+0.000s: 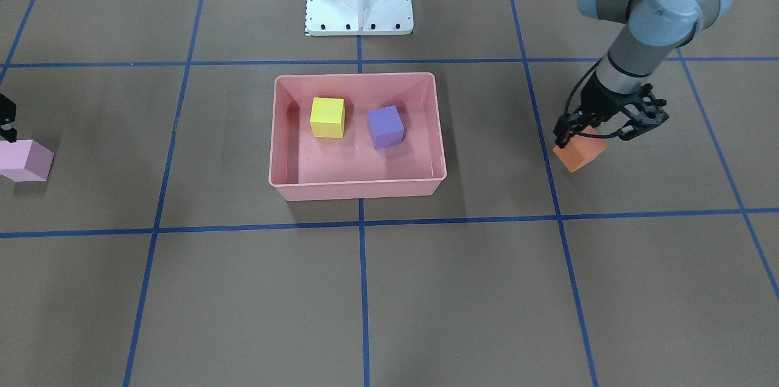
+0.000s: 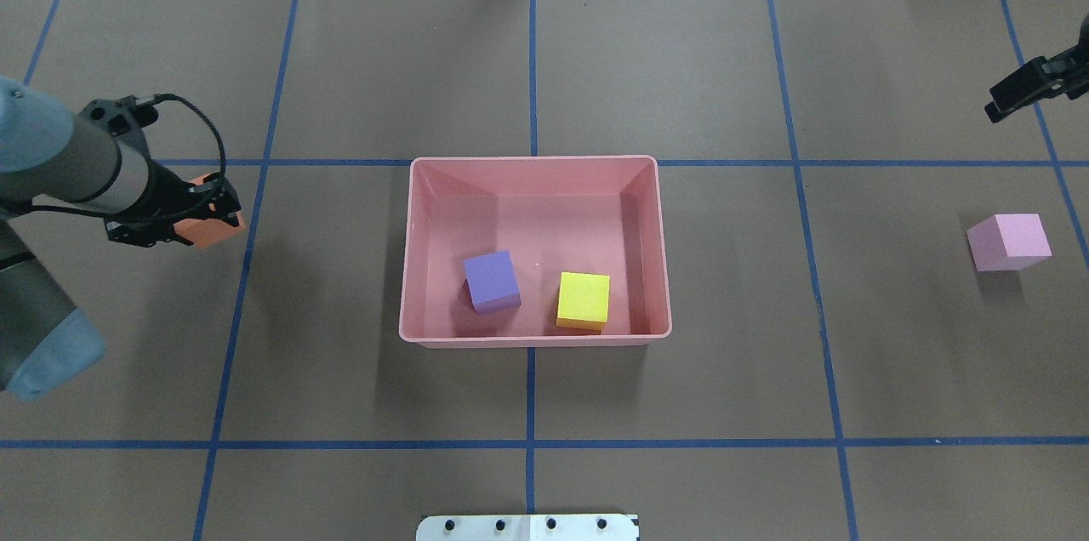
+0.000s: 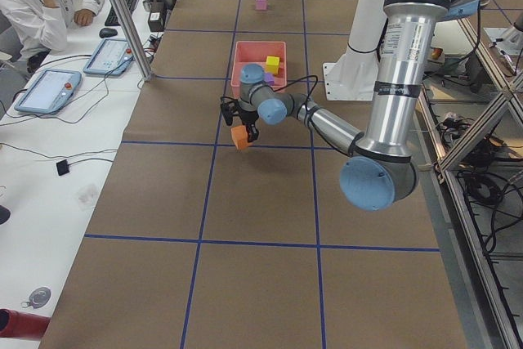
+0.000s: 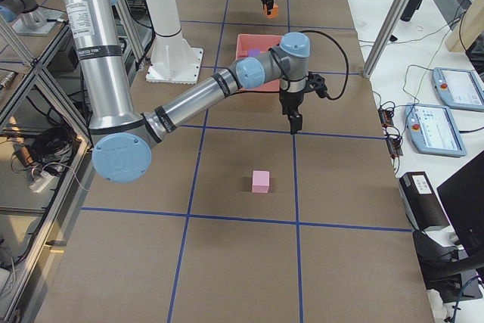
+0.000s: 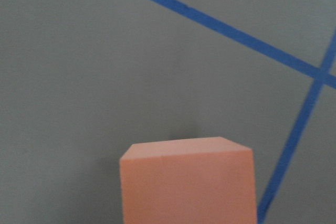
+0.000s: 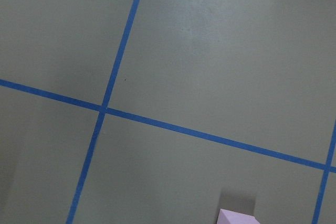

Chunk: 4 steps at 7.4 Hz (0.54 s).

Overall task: Place blocks into pink bin with both arms
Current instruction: 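Carry the orange cube with the left gripper into the bin and release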

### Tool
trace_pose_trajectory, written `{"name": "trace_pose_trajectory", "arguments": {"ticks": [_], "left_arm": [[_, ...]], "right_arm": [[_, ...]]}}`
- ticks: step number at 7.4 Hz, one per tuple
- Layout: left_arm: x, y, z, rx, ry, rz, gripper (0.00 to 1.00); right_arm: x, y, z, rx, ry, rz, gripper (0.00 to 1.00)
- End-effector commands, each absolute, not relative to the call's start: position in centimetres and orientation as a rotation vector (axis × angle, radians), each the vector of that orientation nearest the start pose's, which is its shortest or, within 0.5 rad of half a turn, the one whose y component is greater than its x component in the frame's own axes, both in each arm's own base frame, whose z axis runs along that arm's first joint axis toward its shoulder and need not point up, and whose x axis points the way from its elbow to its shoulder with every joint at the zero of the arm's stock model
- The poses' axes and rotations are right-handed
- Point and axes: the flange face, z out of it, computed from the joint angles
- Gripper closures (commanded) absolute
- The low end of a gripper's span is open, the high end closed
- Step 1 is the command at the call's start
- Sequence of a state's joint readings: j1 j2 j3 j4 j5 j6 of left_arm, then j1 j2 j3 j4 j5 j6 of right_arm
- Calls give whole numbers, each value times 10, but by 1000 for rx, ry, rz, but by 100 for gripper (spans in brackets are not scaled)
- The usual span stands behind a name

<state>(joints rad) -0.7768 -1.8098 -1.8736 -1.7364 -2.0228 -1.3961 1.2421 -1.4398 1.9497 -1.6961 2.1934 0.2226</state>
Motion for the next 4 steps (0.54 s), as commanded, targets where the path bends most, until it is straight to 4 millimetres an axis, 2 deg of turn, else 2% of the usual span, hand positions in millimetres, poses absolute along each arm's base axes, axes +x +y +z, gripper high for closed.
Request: {"name": "trace_pose_trajectory", "arguments": {"ticks": [1,2,3,4], "left_arm": [[415,-449,212,-87,843,-296,87],[430,-443,176,-85,872,-273,86],[459,-441,152,-95,882,-254,79],[488,-456,130,-107,870,-264,59]], "right_arm": [[-71,-490,479,194,-685,-216,0],[-56,-491,498,186,-670,-228,0],[-44,-497,522,167,-667,-249,0],[-39,-501,538,153,-684,-252,0]]}}
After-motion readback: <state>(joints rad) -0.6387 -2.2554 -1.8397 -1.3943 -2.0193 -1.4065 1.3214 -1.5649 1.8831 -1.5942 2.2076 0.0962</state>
